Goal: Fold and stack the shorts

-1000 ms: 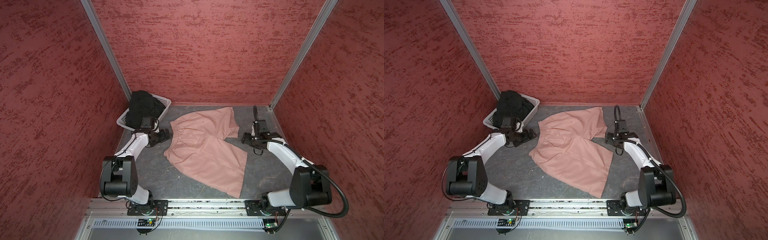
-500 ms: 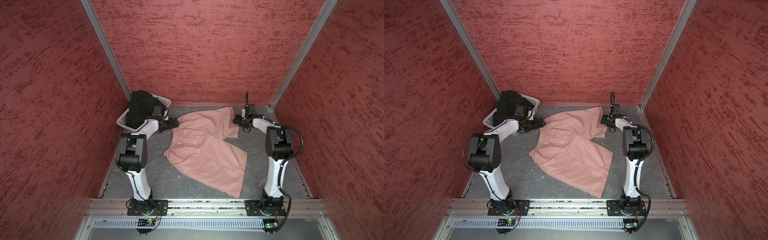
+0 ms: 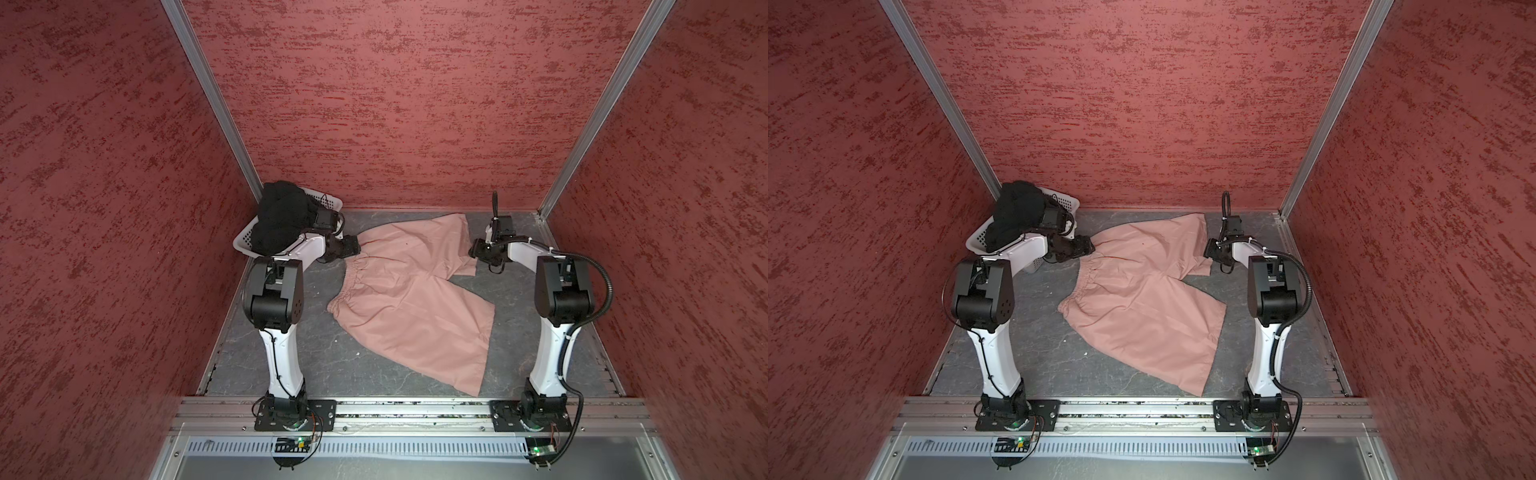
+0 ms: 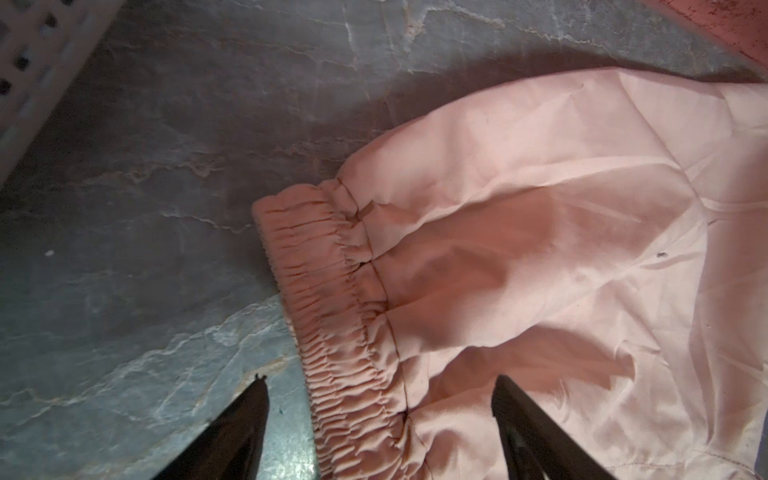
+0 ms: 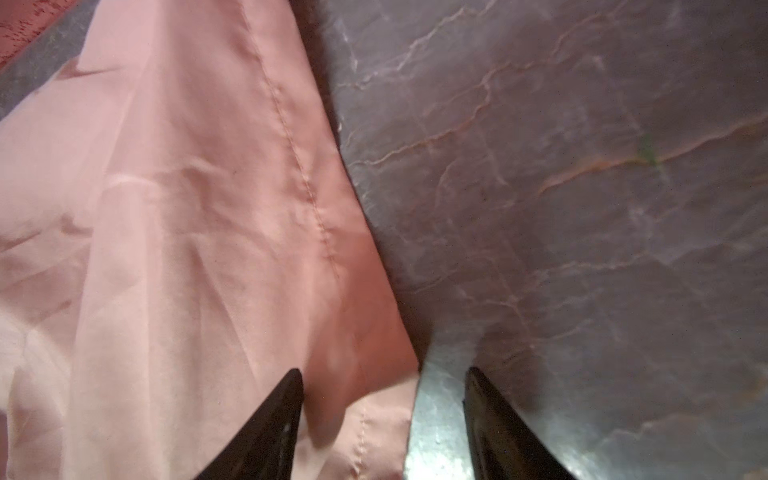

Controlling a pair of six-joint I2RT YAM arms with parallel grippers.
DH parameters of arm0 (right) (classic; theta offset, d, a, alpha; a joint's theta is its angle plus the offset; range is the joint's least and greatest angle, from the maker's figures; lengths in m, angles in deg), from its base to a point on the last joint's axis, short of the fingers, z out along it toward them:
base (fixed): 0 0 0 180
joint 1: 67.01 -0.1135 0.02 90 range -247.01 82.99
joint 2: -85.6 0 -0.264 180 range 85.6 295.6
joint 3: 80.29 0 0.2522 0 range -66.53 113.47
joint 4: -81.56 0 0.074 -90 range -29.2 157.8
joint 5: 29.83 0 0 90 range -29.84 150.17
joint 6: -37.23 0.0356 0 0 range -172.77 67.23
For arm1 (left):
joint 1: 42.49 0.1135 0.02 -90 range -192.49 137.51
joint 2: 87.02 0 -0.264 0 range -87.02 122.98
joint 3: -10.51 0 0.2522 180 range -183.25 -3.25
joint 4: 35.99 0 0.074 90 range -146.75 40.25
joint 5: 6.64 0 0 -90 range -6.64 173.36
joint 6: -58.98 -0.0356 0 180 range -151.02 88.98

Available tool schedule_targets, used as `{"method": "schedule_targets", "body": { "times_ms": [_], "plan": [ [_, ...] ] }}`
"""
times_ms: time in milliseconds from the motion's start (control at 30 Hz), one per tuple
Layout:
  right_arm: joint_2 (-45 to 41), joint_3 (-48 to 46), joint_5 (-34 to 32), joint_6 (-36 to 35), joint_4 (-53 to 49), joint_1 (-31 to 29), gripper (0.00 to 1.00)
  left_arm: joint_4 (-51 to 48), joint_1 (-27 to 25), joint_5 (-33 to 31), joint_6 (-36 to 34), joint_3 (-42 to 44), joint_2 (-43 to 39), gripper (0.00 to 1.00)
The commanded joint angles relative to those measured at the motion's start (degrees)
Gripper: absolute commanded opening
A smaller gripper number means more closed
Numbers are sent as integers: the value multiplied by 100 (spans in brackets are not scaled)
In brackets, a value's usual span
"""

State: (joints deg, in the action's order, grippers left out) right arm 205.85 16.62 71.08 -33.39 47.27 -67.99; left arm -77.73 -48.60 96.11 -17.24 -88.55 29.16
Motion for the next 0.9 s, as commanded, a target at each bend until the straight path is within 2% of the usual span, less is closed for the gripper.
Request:
{"method": "schedule_targets", "body": {
  "times_ms": [0, 100, 267, 333, 567, 633, 667, 733, 867],
  "plan": [
    [34, 28, -139, -36, -170, -8, 56, -82, 54, -88, -86, -68, 111, 83],
    [104, 48, -90, -50, -258, -9, 48, -102, 77, -3, -95, -83, 142, 83],
    [101, -42, 47, -14, -147, -6, 17, 4, 193, 237, -30, 55, 73, 80],
    [68, -96, 229, 36, 51, -8, 2, 12, 232, 236, -42, 104, 38, 79],
    [-496, -74, 165, 12, -52, 1, 0, 56, 321, 287, -86, 226, -69, 72],
    [-703, -98, 53, -23, -244, 4, 47, 62, 334, 310, -92, 218, -69, 72],
    [-841, -219, -8, -35, -275, 1, 57, 65, 330, 316, -95, 216, -76, 72],
    [-1111, -536, -80, -24, -230, 1, 63, 74, 339, 331, -93, 217, -78, 72],
    [-1413, -1117, 15, 5, -94, 3, 63, 117, 349, 358, -103, 232, -78, 74]
  ]
}}
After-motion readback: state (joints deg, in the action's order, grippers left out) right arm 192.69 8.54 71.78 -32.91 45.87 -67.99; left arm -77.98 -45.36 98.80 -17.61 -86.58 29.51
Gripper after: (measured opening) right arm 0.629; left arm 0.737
